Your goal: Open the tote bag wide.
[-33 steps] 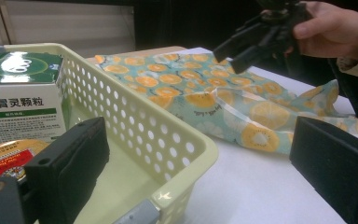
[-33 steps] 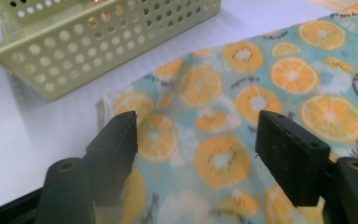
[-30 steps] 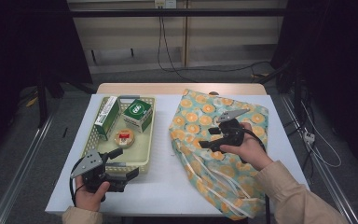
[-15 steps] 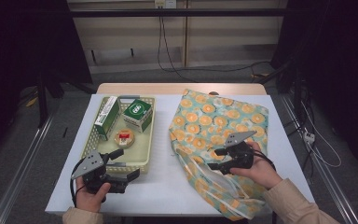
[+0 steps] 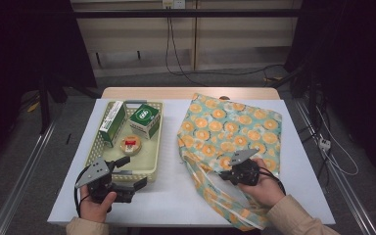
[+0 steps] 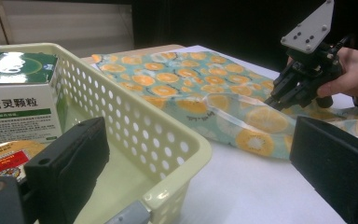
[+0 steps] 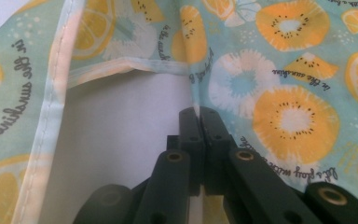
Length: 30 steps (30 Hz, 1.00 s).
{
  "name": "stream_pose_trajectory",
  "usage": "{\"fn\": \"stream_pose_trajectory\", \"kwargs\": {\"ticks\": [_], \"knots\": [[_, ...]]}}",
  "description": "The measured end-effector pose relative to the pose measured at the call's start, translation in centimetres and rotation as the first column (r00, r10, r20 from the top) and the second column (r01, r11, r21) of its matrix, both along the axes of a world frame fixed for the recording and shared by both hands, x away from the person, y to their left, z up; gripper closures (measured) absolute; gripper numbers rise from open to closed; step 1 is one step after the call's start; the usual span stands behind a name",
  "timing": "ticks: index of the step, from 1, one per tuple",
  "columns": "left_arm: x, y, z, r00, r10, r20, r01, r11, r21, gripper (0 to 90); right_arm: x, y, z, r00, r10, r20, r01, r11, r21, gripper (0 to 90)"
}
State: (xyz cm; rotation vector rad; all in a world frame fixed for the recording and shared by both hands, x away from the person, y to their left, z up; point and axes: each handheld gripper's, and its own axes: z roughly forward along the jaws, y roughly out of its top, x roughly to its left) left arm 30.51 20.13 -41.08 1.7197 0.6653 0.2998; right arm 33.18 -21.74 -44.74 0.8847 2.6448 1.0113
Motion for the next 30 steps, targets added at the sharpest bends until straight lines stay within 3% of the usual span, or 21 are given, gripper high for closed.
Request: {"fn": "stream_pose_trajectory", "kwargs": {"ticks": [7,12,18,20,22,25,26,27,29,30], "knots": [[0.0,0.0,0.0,1.0,-0.002,0.003,0.002,1.0,-0.003,4.3,1.7,0.8,0.5,0.9994,-0.025,-0.025,0.027,0.9968,0.075,89.9],[0.0,0.1,0.1,1.0,-0.003,0.005,0.003,1.0,-0.002,4.3,3.8,2.0,1.1,0.9964,-0.075,-0.039,0.08,0.9855,0.15,90.0],[0.1,0.2,0.1,1.0,0.001,0.005,-0.001,1.0,-0.004,4.3,5.4,3.8,0.9,0.9954,-0.094,-0.019,0.095,0.9868,0.131,90.0],[0.0,0.3,0.1,1.0,0.001,0.003,-0.001,1.0,-0.005,4.3,5.6,4.1,0.8,0.9947,-0.098,-0.03,0.101,0.985,0.14,90.0],[0.1,0.3,0.1,1.0,0.0,0.005,0.0,1.0,-0.003,4.3,5.8,4.3,0.6,0.9948,-0.1,-0.017,0.101,0.988,0.117,89.9],[0.1,0.2,0.1,1.0,0.0,0.005,0.0,1.0,-0.003,4.3,6.0,4.1,0.4,0.9924,-0.119,-0.03,0.122,0.9854,0.119,90.0],[0.1,0.2,0.1,1.0,-0.004,0.007,0.004,1.0,-0.003,4.3,6.1,3.9,0.4,0.9892,-0.142,-0.037,0.146,0.98,0.135,89.2],[0.0,0.2,0.1,0.9999,-0.004,0.01,0.004,1.0,-0.002,4.3,6.1,3.7,0.5,0.9889,-0.143,-0.038,0.148,0.9777,0.15,83.5],[0.0,0.2,0.2,0.9999,-0.004,0.012,0.004,1.0,-0.001,4.3,5.8,3.6,0.8,0.9897,-0.135,-0.048,0.141,0.9769,0.161,63.2],[0.0,0.3,0.2,1.0,-0.002,0.008,0.002,1.0,-0.003,4.3,5.5,3.6,1.1,0.992,-0.112,-0.058,0.12,0.9798,0.16,61.0]]}}
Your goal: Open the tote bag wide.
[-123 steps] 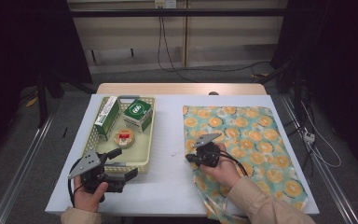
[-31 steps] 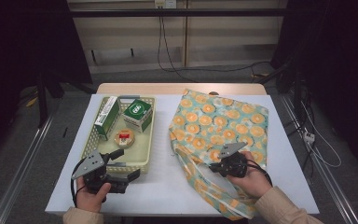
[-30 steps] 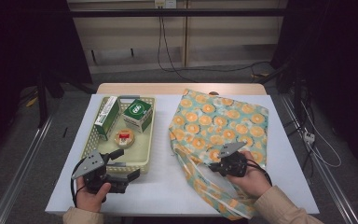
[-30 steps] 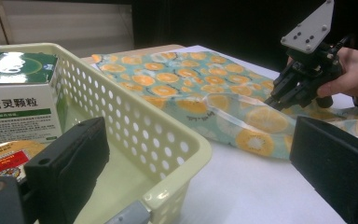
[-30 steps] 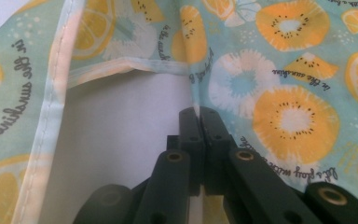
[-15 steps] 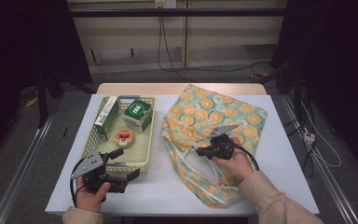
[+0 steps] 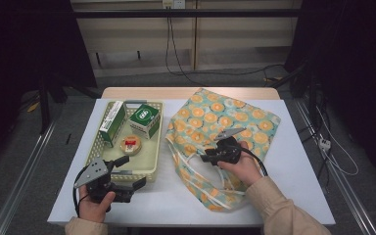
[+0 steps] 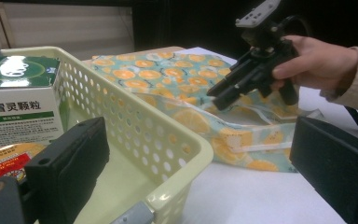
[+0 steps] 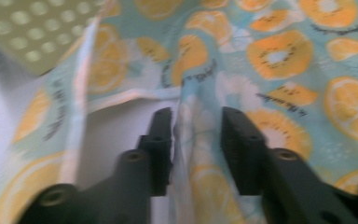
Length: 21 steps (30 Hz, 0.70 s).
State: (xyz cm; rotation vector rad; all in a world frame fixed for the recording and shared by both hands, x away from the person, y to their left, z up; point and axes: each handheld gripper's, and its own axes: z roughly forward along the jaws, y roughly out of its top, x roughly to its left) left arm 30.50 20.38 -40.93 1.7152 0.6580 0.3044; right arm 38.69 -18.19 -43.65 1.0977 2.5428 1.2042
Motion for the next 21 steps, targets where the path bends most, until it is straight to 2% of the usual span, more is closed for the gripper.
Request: {"fn": "stream_pose_trajectory", "kwargs": {"ticks": [2,4,5,7,9,10,12,14,16,18,21], "knots": [[0.1,0.0,-0.1,1.0,0.004,0.0,-0.004,1.0,0.001,4.3,-0.8,-0.3,0.6,0.9997,0.003,0.025,-0.004,1.0,0.002,57.9],[0.1,0.0,-0.1,1.0,0.003,-0.001,-0.003,1.0,0.002,4.3,-1.5,-0.7,1.1,0.9996,0.004,0.026,-0.005,0.9996,0.028,49.7],[0.0,-0.1,-0.1,1.0,0.002,-0.002,-0.002,1.0,0.0,4.3,-2.0,-1.1,1.4,0.9997,0.008,0.023,-0.009,0.9992,0.038,48.9],[0.0,-0.1,0.0,1.0,0.0,-0.001,0.0,1.0,0.004,4.3,-2.6,-1.7,1.9,0.9993,0.031,0.023,-0.032,0.9993,0.021,46.4],[0.0,-0.2,0.0,1.0,-0.002,0.002,0.002,1.0,0.008,4.3,-3.5,-2.3,2.3,0.9974,0.042,0.059,-0.04,0.9989,-0.024,45.0],[0.0,-0.3,0.0,1.0,-0.003,0.003,0.003,1.0,0.01,4.3,-3.9,-2.6,2.5,0.9969,0.042,0.067,-0.04,0.9988,-0.027,44.9],[0.0,-0.3,0.0,1.0,-0.004,0.001,0.004,1.0,0.009,4.3,-4.7,-3.2,2.5,0.997,0.035,0.069,-0.035,0.9993,0.01,48.1],[-0.1,-0.4,0.0,1.0,-0.002,-0.002,0.002,1.0,0.009,4.3,-5.6,-3.5,2.6,0.9962,0.061,0.062,-0.062,0.998,0.01,49.2],[-0.1,-0.5,0.0,1.0,-0.006,0.001,0.006,0.9999,0.01,4.3,-6.5,-3.3,2.7,0.9956,0.076,0.054,-0.076,0.9971,-0.005,49.5],[-0.2,-0.5,0.1,1.0,-0.008,0.005,0.008,0.9998,0.016,4.3,-7.3,-2.9,2.8,0.9941,0.085,0.068,-0.084,0.9963,-0.017,49.5],[-0.3,-0.4,0.2,0.9999,-0.008,0.011,0.008,0.9999,0.015,4.3,-8.0,-2.2,2.5,0.992,0.105,0.07,-0.106,0.9943,0.014,49.5]]}}
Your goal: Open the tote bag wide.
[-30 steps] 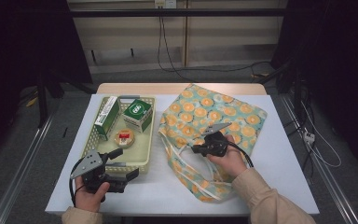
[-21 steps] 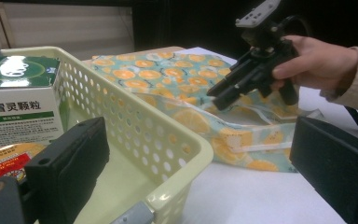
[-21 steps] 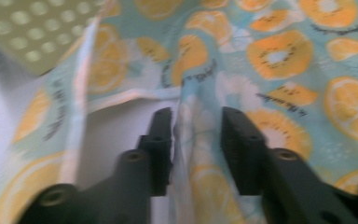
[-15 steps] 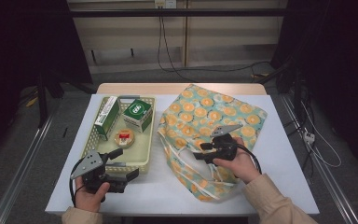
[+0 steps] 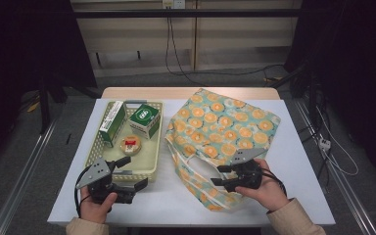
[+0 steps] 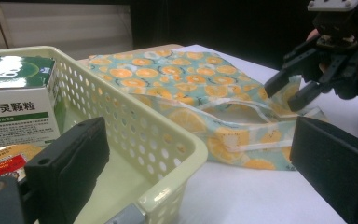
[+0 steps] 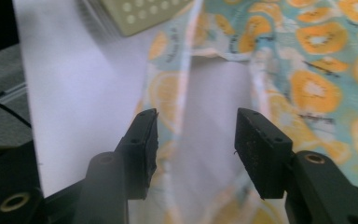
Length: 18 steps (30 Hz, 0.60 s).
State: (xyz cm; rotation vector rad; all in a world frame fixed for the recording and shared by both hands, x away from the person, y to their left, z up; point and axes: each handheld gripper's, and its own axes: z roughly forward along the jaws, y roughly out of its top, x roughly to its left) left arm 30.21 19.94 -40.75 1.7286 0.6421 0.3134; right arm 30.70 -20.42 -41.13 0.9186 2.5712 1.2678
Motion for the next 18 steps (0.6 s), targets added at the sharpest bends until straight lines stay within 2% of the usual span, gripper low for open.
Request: {"fn": "stream_pose_trajectory", "kwargs": {"ticks": [2,4,8,12,14,15,18], "knots": [[-0.2,0.1,0.1,1.0,-0.002,-0.001,0.002,1.0,-0.006,4.3,-0.3,0.4,-0.4,0.9998,0.018,-0.01,-0.018,0.9998,0.012,51.1],[-0.2,0.4,0.1,1.0,0.0,-0.002,0.0,0.9999,-0.014,4.3,-0.5,0.9,-0.8,0.9992,0.034,-0.021,-0.034,0.9994,-0.006,52.3],[-0.1,0.7,-0.1,0.9999,0.012,-0.006,-0.012,0.9998,-0.013,4.3,-0.8,2.1,-1.7,0.9966,0.067,-0.048,-0.068,0.9977,-0.008,57.6],[-0.1,0.7,-0.2,0.9999,0.012,-0.008,-0.012,0.9999,-0.009,4.3,-0.8,3.1,-2.3,0.9928,0.105,-0.058,-0.107,0.9937,-0.033,69.3],[-0.1,0.7,-0.2,0.9999,0.009,-0.005,-0.009,1.0,0.0,4.3,-0.8,3.3,-2.4,0.9915,0.114,-0.062,-0.116,0.9931,-0.019,83.0],[-0.1,0.6,-0.2,0.9999,0.011,-0.012,-0.011,0.9999,-0.006,4.3,-0.8,3.4,-2.4,0.9908,0.119,-0.065,-0.12,0.9928,-0.005,86.6],[-0.1,0.6,-0.3,0.9999,0.01,-0.011,-0.01,0.9999,-0.001,4.3,-0.8,3.7,-2.4,0.989,0.13,-0.069,-0.13,0.9915,0.013,89.1]]}}
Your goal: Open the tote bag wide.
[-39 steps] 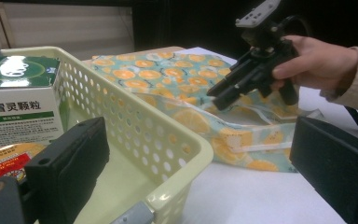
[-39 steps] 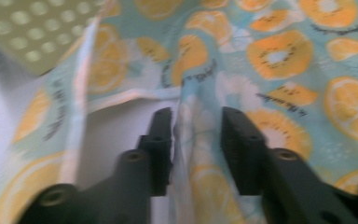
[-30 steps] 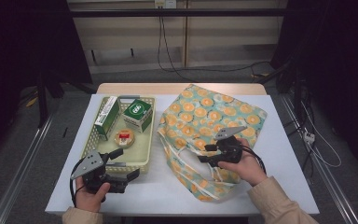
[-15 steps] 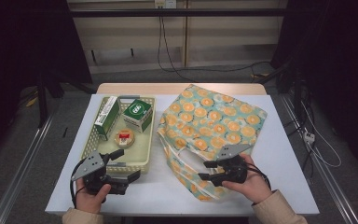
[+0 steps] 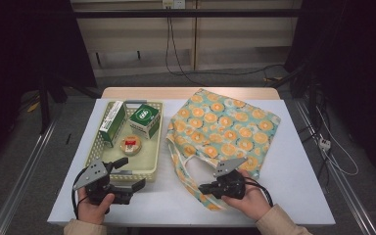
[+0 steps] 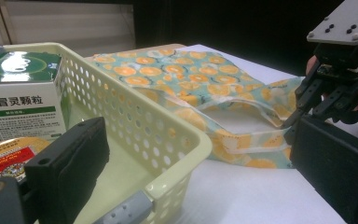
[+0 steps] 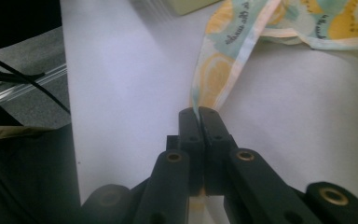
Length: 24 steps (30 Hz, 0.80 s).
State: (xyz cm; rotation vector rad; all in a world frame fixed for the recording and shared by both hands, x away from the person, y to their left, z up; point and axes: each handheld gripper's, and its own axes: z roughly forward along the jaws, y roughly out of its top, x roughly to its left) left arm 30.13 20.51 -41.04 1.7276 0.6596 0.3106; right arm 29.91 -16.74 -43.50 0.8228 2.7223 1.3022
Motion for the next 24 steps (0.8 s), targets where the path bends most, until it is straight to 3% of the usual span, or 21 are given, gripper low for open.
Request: {"fn": "stream_pose_trajectory", "kwargs": {"ticks": [3,6,10,14,17,20,24], "knots": [[0.0,0.0,0.0,1.0,0.0,0.0,0.0,1.0,-0.001,4.3,-0.1,0.6,0.1,0.9998,0.021,-0.004,-0.021,0.9996,0.017,89.3],[0.0,0.1,0.0,1.0,0.004,-0.003,-0.004,1.0,-0.004,4.3,-0.1,1.7,0.3,0.9978,0.048,-0.046,-0.044,0.9949,0.091,89.4],[0.0,0.1,0.0,1.0,0.006,-0.006,-0.006,0.9999,-0.008,4.3,0.3,2.3,1.1,0.999,0.046,-0.003,-0.045,0.9972,0.059,89.3],[0.0,0.3,0.0,0.9999,0.009,-0.005,-0.009,0.9999,-0.008,4.3,1.3,1.2,2.2,1.0,-0.005,-0.003,0.005,0.9953,0.097,89.3],[0.0,0.3,0.0,0.9999,0.011,-0.006,-0.011,0.9999,-0.013,4.3,2.3,-0.2,3.2,0.9984,-0.051,-0.023,0.054,0.985,0.164,88.9],[0.0,0.3,-0.1,0.9999,0.011,-0.009,-0.011,0.9999,-0.006,4.3,3.1,-1.4,3.7,0.9952,-0.091,-0.037,0.097,0.9755,0.197,88.5],[0.0,0.2,-0.1,0.9999,0.009,-0.007,-0.009,1.0,-0.003,4.3,3.7,-2.4,3.7,0.9909,-0.132,-0.027,0.135,0.9721,0.192,88.7]]}}
